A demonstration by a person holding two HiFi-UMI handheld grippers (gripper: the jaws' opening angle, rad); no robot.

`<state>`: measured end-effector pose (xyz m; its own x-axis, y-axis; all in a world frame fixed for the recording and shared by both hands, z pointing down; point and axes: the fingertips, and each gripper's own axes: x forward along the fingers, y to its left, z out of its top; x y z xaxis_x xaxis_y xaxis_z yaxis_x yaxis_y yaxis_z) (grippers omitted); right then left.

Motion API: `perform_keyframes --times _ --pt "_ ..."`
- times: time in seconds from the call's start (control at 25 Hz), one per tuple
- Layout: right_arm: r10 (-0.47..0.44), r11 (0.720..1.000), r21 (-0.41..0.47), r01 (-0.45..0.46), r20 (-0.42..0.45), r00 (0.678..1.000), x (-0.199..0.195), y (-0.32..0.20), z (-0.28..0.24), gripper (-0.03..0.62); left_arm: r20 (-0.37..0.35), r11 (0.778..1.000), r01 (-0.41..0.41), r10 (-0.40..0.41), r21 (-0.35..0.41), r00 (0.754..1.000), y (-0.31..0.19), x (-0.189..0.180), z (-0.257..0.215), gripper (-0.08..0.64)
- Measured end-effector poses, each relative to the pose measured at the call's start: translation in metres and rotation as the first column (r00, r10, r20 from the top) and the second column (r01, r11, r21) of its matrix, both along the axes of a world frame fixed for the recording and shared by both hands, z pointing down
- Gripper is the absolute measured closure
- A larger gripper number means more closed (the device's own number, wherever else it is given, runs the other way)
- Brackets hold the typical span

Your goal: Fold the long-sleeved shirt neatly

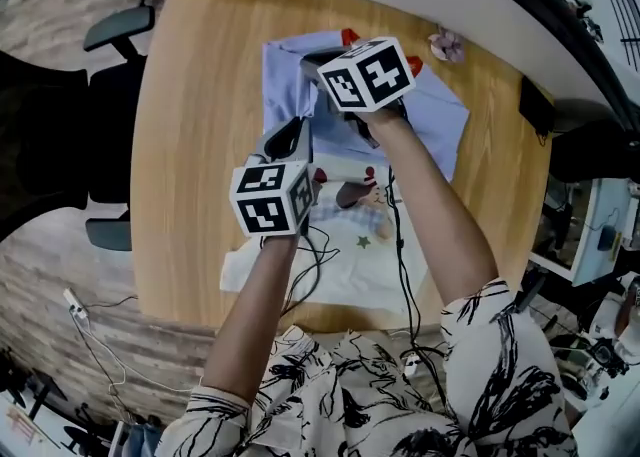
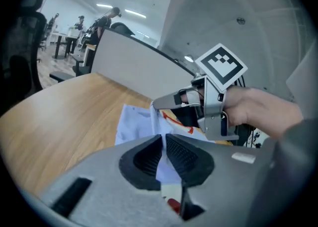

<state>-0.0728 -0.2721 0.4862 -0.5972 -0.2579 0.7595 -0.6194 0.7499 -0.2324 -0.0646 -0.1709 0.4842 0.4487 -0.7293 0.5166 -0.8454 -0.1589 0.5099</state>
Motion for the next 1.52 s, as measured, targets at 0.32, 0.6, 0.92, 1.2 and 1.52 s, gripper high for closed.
perform_keyframes --times 0.32,0.6,0.92,1.2,1.52 --pt "0.101 0.99 -0.093 -0.102 -0.015 0.995 -0.029 -0.011 0.051 0.571 -0.131 0.984 0.121 -0.137 -0.128 0.982 0.006 -0.039 0.048 0.525" --pt "0.158 0.985 -0.109 -0.135 0.243 0.957 -0.047 -0.017 0.027 0.393 -0.038 0.997 0.062 -0.064 -0.046 0.997 0.015 -0.045 0.04 0.427" --pt "0.114 0.967 0.182 -0.177 0.309 0.944 0.025 0.009 -0.071 0.35 0.156 0.984 -0.093 0.07 0.15 0.985 0.017 -0.03 -0.024 0.357" --pt "0.205 0.834 0.433 -0.341 0.331 0.921 0.164 0.08 -0.151 0.324 0.236 0.943 -0.167 0.099 0.289 0.967 0.066 -0.022 -0.098 0.337" --pt "0.314 0.761 0.451 -0.466 0.371 0.874 0.278 0.183 -0.172 0.324 0.316 0.912 -0.209 0.094 0.353 0.944 0.156 -0.051 -0.169 0.336"
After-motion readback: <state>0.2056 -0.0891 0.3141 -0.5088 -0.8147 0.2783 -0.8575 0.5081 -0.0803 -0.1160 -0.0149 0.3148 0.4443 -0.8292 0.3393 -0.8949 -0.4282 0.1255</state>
